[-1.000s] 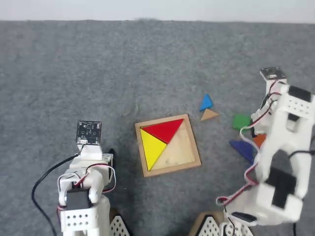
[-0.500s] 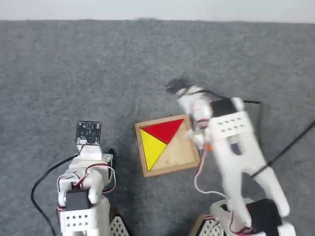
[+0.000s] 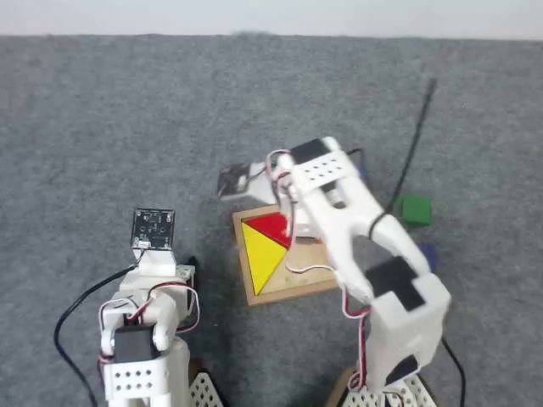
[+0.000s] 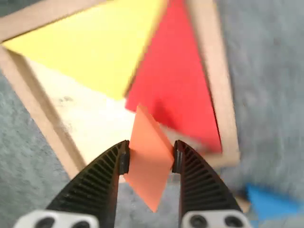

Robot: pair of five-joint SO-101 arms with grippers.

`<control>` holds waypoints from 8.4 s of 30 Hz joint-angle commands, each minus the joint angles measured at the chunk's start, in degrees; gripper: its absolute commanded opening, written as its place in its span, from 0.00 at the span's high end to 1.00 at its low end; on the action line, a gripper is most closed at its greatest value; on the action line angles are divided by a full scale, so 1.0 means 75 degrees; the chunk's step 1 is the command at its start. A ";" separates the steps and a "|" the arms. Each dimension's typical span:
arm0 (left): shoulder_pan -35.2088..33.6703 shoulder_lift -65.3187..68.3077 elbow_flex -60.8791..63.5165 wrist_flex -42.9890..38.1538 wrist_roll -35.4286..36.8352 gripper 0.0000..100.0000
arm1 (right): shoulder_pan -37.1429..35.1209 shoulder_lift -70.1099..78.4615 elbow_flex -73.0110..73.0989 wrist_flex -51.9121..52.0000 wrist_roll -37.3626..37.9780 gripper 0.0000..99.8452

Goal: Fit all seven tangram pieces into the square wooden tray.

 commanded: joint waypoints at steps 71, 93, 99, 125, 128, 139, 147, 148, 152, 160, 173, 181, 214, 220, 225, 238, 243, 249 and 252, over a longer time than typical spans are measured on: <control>0.0047 -0.0082 -0.0088 0.0047 -0.0070 0.85 | 0.1717 -0.0440 0.1770 -0.3218 -0.4853 0.99; 0.0047 -0.0082 -0.0088 0.0047 -0.0070 0.85 | 0.0733 -0.3007 0.4044 -0.4132 -0.5708 0.99; 0.0047 -0.0082 -0.0088 0.0047 -0.0070 0.85 | 0.0721 -0.2210 0.3974 -0.4062 -0.5685 0.99; 0.0047 -0.0082 -0.0088 0.0047 -0.0070 0.85 | -0.1073 -0.5867 0.7221 -0.3780 -0.6177 0.99; 0.0047 -0.0082 -0.0088 0.0047 -0.0070 0.85 | -0.1073 -0.6324 0.7221 -0.3745 -0.6177 0.99; 0.0047 -0.0082 -0.0088 0.0047 -0.0070 0.85 | 0.0533 -0.6488 0.6388 -0.4108 -0.6001 0.99; 0.0047 -0.0082 -0.0088 0.0047 -0.0070 0.85 | 0.0522 -0.4296 0.4759 -0.4214 -0.5849 0.99; 0.0047 -0.0082 -0.0088 0.0047 -0.0070 0.85 | 0.0533 -0.4062 0.4571 -0.4214 -0.5849 0.99; 0.0047 -0.0082 -0.0088 0.0047 -0.0070 0.85 | 0.0533 -0.3194 0.4079 -0.4214 -0.5837 0.99; 0.0047 -0.0082 -0.0088 0.0047 -0.0070 0.85 | 0.0592 -0.2503 0.4126 -0.4132 -0.5826 0.99; 0.0047 -0.0082 -0.0088 0.0047 -0.0070 0.85 | 0.0522 -0.4015 0.6130 -0.4190 -0.5826 0.99; 0.0047 -0.0082 -0.0088 0.0047 -0.0070 0.85 | -0.0299 -0.5351 0.7174 -0.4144 -0.5908 0.99; 0.0047 -0.0082 -0.0088 0.0047 -0.0070 0.85 | -0.0850 -0.5761 0.7572 -0.3370 -0.5673 0.99; 0.0047 -0.0082 -0.0088 0.0047 -0.0070 0.85 | -0.1858 -0.4343 0.6799 -0.3534 -0.5732 0.99; 0.0047 -0.0082 -0.0088 0.0047 -0.0070 0.85 | -0.2174 -0.3616 0.6095 -0.3464 -0.5697 0.99; 0.0047 -0.0082 -0.0088 0.0047 -0.0070 0.85 | -0.2491 -0.4460 0.5826 -0.2960 -0.5697 0.99; 0.0047 -0.0082 -0.0088 0.0047 -0.0070 0.85 | -0.1366 -0.6441 0.5826 -0.1963 -0.5697 0.93; 0.0047 -0.0082 -0.0088 0.0047 -0.0070 0.85 | 0.1342 -0.7238 0.4782 -0.1553 -0.5732 0.88; 0.0047 -0.0082 -0.0088 0.0047 -0.0070 0.85 | 0.1963 -0.6195 0.3810 -0.1459 -0.5732 0.88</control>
